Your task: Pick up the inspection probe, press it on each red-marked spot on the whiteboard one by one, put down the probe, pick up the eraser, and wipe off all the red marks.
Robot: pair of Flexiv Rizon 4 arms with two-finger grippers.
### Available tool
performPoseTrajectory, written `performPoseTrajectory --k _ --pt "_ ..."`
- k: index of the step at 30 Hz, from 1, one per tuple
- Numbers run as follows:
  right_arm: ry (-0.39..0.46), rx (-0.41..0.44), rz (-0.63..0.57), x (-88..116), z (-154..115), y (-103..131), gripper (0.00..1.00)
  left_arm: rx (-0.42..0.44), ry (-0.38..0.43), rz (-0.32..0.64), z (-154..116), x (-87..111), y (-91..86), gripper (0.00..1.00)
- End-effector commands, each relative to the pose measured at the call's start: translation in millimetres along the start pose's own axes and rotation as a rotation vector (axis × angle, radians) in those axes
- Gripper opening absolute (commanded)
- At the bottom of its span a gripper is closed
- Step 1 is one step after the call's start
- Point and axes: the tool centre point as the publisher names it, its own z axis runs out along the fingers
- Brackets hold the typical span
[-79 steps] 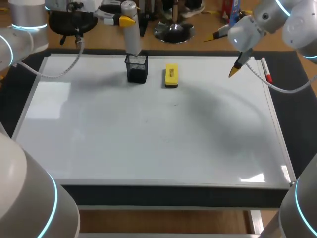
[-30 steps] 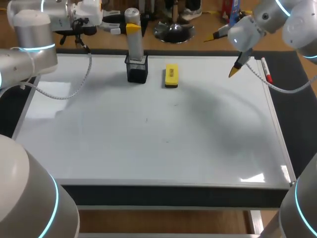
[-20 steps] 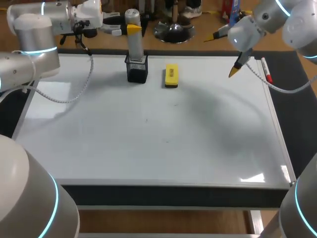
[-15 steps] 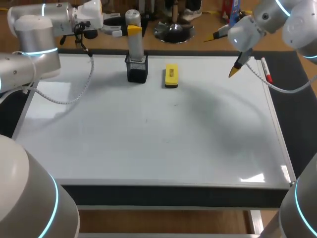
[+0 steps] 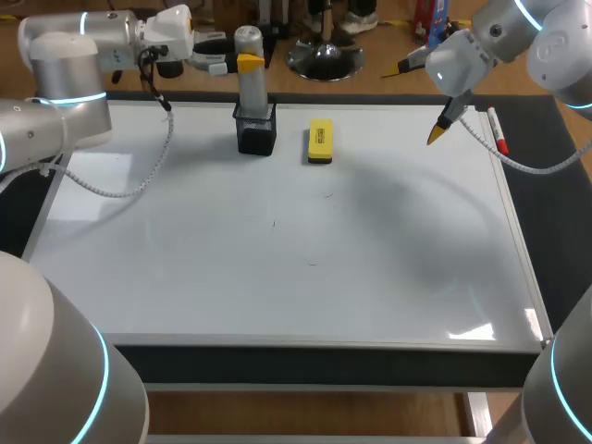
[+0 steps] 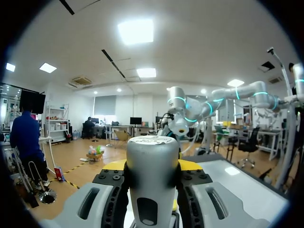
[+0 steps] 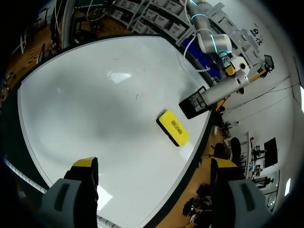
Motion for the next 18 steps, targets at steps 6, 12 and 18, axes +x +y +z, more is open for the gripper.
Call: performPoseTrajectory --k 6,12,18 --pt "0.003 0.003 -0.002 0 -1 0 1.0 0.011 0.046 -0.021 4 -13.8 12.8 0.0" --pt "0.003 0.003 -0.002 0 -1 0 1.0 0.004 0.055 -0.042 6 -15.1 22.6 0.0" --pt "0.003 0.003 -0.002 0 -1 0 1.0 0.003 0.055 -0.052 4 -14.2 30.0 0.0"
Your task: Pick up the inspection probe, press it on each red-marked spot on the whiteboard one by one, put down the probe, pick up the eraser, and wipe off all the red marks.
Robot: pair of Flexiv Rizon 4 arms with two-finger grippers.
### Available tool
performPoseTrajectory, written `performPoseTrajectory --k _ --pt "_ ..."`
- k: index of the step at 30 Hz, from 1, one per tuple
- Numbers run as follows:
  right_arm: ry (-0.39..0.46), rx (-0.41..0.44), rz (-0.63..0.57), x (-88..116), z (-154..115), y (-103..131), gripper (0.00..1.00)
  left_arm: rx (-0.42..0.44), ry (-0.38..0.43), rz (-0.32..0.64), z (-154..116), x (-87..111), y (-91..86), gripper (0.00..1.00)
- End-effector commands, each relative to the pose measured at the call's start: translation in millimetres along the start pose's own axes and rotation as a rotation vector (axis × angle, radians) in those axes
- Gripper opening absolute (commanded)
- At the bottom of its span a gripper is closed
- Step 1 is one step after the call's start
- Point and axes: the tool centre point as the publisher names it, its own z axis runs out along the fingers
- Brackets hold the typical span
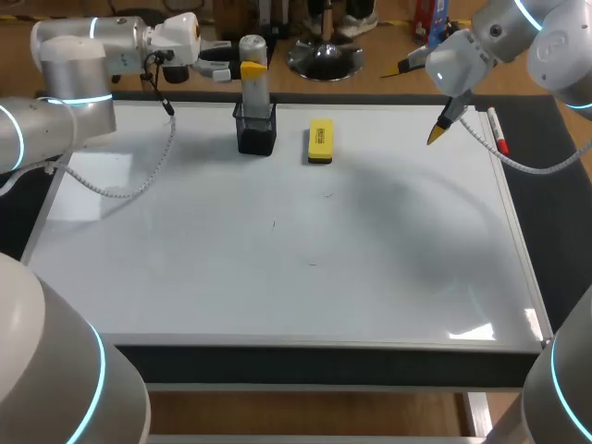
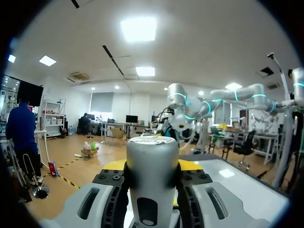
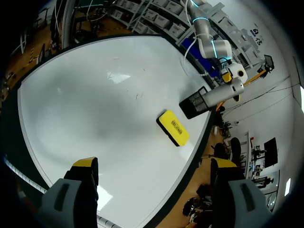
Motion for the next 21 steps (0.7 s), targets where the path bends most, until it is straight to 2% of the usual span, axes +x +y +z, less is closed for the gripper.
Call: performPoseTrajectory --k 1,21 --pt "0.003 0.003 -0.002 0 -1 0 1.0 0.007 0.014 -0.003 -1 -4.2 5.3 0.0" --pt "0.003 0.003 -0.002 0 -1 0 1.0 0.01 0.049 -0.015 -3 -7.4 29.1 0.0"
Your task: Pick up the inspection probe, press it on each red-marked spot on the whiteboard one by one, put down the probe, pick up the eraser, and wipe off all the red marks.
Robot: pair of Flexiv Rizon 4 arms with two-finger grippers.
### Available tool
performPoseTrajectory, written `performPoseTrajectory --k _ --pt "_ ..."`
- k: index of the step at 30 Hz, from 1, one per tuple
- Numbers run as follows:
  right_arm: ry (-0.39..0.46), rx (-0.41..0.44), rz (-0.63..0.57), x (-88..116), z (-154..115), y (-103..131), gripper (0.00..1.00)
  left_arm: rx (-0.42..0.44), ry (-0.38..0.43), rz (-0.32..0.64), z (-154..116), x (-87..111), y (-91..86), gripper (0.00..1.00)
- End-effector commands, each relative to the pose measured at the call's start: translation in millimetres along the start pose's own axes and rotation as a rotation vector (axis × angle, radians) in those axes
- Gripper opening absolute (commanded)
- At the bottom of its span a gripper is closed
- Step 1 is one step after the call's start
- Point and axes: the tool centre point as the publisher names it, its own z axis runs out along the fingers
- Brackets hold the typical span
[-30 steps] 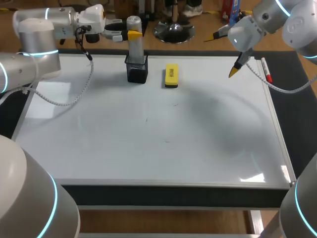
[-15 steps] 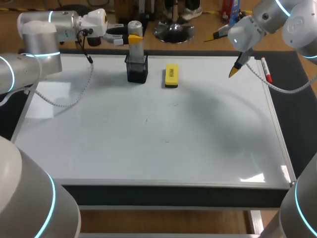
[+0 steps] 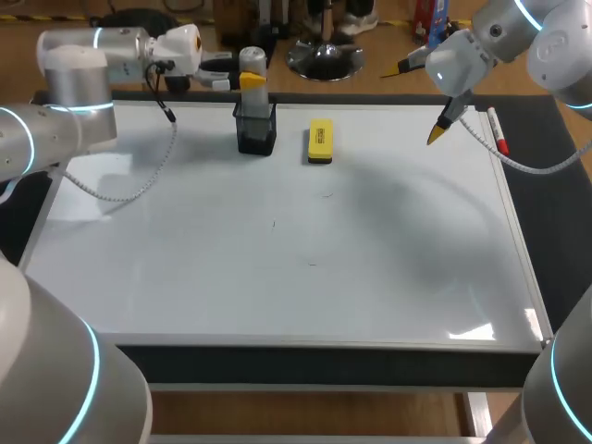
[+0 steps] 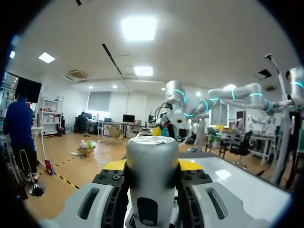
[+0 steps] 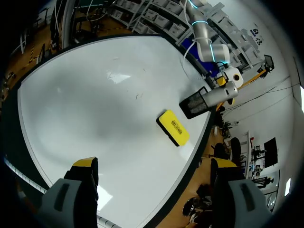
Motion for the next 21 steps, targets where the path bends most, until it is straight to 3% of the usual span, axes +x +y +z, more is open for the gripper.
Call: performPoseTrajectory --k 1,15,17,18,19,21 --pt "0.003 0.003 -0.002 0.1 -0.8 0.0 1.0 0.005 0.021 0.003 0.0 -6.4 5.9 0.0" --pt "0.003 0.003 -0.002 0.1 -0.8 0.0 1.0 0.003 0.044 -0.003 2.1 -8.0 12.6 0.0" --pt "0.003 0.003 -0.002 0.1 -0.8 0.0 1.0 0.007 0.045 -0.004 1.8 -6.8 11.4 0.37" --pt "0.003 0.003 -0.002 0.1 -0.8 0.0 1.0 0.008 0.046 -0.003 1.7 -6.2 10.2 0.84" --pt "0.003 0.003 -0.002 0.1 -0.8 0.0 1.0 0.006 0.042 -0.003 1.5 -5.5 8.9 1.0" --pt "0.003 0.003 -0.002 0.1 -0.8 0.0 1.0 0.003 0.041 0.001 0.7 -3.4 4.9 1.0"
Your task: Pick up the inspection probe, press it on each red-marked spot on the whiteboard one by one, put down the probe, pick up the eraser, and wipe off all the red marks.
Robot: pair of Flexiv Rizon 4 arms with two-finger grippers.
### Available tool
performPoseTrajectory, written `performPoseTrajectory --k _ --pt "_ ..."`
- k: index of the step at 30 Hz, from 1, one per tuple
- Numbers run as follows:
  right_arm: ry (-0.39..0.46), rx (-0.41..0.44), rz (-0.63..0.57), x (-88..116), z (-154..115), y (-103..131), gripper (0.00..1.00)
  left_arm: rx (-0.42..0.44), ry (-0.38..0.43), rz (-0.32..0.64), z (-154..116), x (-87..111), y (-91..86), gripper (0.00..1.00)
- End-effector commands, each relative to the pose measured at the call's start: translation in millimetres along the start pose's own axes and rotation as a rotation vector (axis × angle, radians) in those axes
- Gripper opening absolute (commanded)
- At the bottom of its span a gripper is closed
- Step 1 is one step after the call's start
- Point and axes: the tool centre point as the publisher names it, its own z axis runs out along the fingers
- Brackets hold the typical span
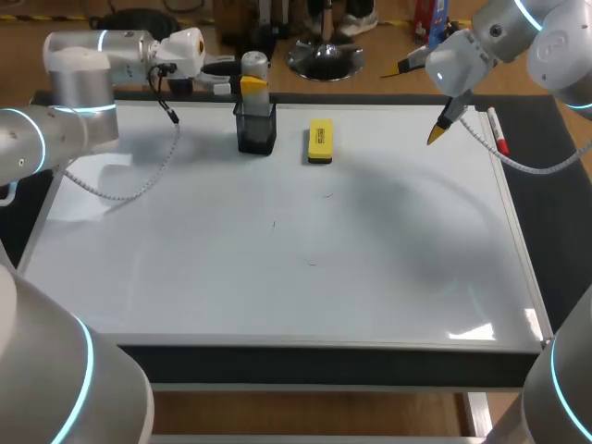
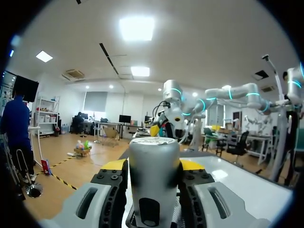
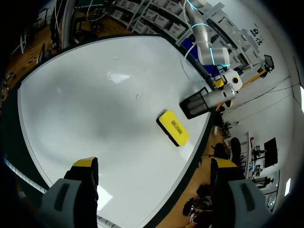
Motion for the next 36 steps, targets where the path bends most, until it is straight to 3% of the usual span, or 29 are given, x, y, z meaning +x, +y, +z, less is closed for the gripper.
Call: performPoseTrajectory --k 1,17,36 --pt "0.003 0.003 -0.002 0 -1 0 1.0 -0.007 0.003 0.006 -1 0.7 -5.3 1.0" --pt "0.003 0.003 -0.002 0 -1 0 1.0 -0.12 -0.037 0.067 -30 11.8 -31.8 1.0" --pt "0.003 0.003 -0.002 0 -1 0 1.0 -0.429 -0.123 0.085 -53 22.2 -62.4 1.0"
